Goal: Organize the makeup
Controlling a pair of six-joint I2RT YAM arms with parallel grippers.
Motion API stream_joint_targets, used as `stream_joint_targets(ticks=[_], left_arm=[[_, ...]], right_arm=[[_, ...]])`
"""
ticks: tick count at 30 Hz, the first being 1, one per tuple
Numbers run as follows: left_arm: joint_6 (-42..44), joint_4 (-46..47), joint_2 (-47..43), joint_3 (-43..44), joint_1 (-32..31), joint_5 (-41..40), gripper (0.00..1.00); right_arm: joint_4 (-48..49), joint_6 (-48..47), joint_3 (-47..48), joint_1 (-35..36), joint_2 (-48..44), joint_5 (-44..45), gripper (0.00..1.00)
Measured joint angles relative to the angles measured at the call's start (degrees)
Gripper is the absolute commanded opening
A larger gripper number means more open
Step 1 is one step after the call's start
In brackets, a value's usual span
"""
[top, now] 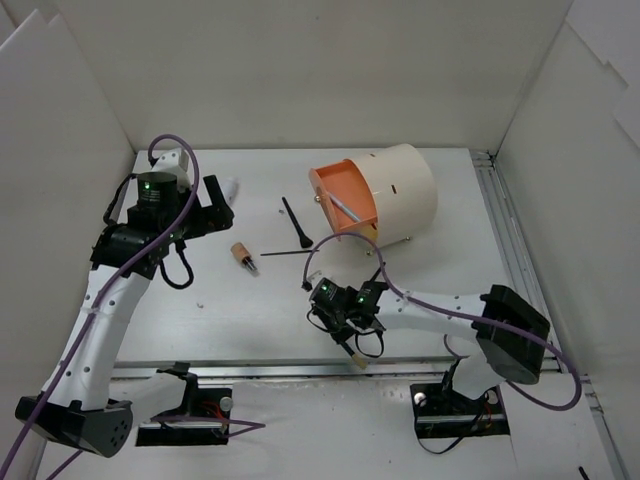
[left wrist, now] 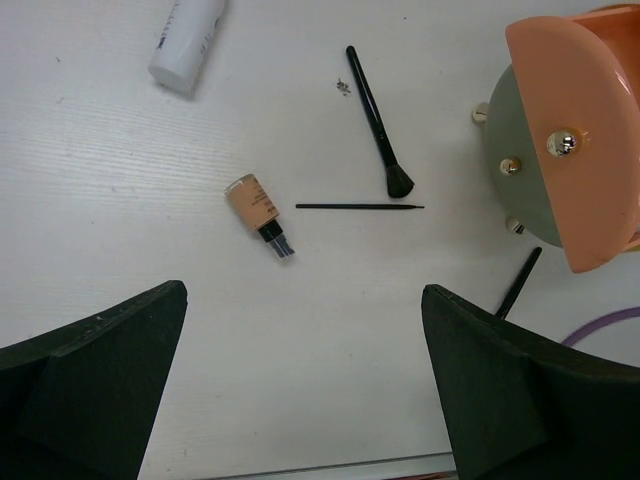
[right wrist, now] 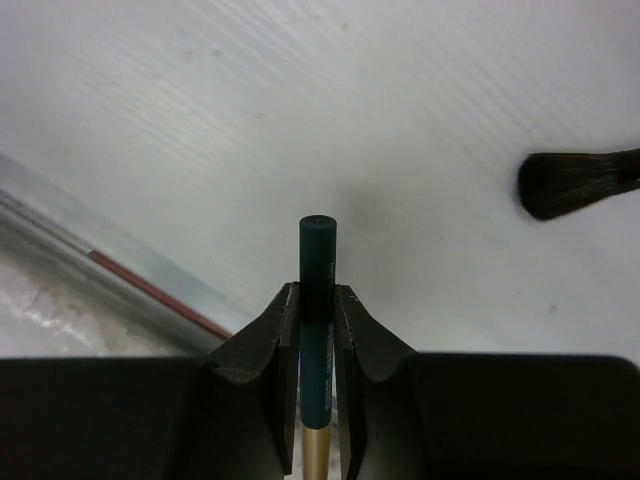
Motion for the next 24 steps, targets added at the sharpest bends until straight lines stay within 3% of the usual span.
stream_joint_targets(ticks=[3, 8, 13, 24], left_arm=[[0.1, 0.0, -0.1, 0.0, 0.3, 0.0, 0.99], [0.1, 0.2, -0.1, 0.0, 0.5, 0.5, 1.0], [0.1, 1.5, -0.1, -0.9, 0.5, 2.4, 0.99], [-0.1, 4.3, -0.1, -6.8, 0.5, 8.2, 1.0]], right_arm=[[-7.2, -2.4, 5.5, 1.1, -4.2, 1.9, 0.0], [-13.5, -7.0, 22.8, 0.5, -10.8, 8.0, 0.0], [-17.1, -11.9, 37.0, -4.9, -12.4, 13.1, 0.0], [-20.5, -20.2, 60.3, -20.1, 3.7, 15.5, 0.0]])
